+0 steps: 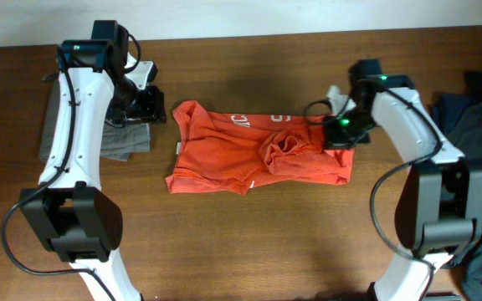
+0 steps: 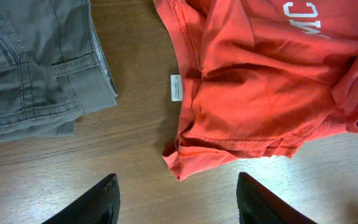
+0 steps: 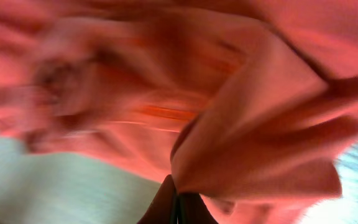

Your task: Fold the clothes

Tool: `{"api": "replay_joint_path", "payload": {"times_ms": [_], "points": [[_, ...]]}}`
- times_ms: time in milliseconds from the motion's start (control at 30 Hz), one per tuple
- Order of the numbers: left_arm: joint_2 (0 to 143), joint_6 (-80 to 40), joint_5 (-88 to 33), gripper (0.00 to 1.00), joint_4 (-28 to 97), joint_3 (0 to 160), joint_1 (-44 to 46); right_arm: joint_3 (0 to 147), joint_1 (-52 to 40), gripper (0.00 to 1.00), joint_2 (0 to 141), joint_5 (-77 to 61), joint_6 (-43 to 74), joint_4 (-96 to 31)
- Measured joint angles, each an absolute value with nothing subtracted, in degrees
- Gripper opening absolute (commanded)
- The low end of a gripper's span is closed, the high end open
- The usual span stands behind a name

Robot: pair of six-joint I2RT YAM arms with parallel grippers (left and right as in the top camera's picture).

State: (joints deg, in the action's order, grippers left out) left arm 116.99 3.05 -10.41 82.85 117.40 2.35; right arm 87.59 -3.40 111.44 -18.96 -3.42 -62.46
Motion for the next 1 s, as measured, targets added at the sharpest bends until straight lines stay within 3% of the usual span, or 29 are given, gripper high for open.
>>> {"api": "replay_joint_path", "payload": {"times_ms": [267, 300, 333, 367, 467, 600, 733, 833, 1000], "points": [[117.0, 3.0, -10.4, 0.60, 82.9, 117.4, 2.3, 88.3, -15.6, 0.06, 109.7, -21.3, -3.1, -54.9], [117.0, 3.0, -10.4, 0.60, 83.0, 117.4, 2.3, 88.3, -16.4, 0.27, 109.7, -21.3, -2.9, -53.9], [117.0, 3.0, -10.4, 0.60, 83.1, 117.4, 2.3, 88.3, -17.1, 0.37, 109.7, -21.4, -2.8, -53.1], [117.0, 3.0, -10.4, 0.60, 83.1, 117.4, 2.3, 88.3, -17.7, 0.40, 109.7, -21.5, -2.7, -52.8], [117.0, 3.0, -10.4, 0.60, 83.1, 117.4, 2.3, 88.3, -18.5, 0.39, 109.7, -21.6, -2.1, -52.8], [117.0, 3.0, -10.4, 0.60, 83.1, 117.4, 2.3, 88.3, -16.7, 0.31, 109.7, -19.8, -1.4, -53.7], [117.0, 3.0, -10.4, 0.61, 83.1, 117.4, 2.3, 88.3, -10.2, 0.41, 109.7, -18.9, 0.8, -54.7], [117.0, 3.0, -10.4, 0.61, 82.8, 117.4, 2.3, 88.3, -6.1, 0.42, 109.7, -18.4, 1.4, -58.7], [117.0, 3.0, -10.4, 0.64, 81.4, 117.4, 2.3, 88.3, -6.9, 0.36, 109.7, -18.1, 2.2, -58.8]]}}
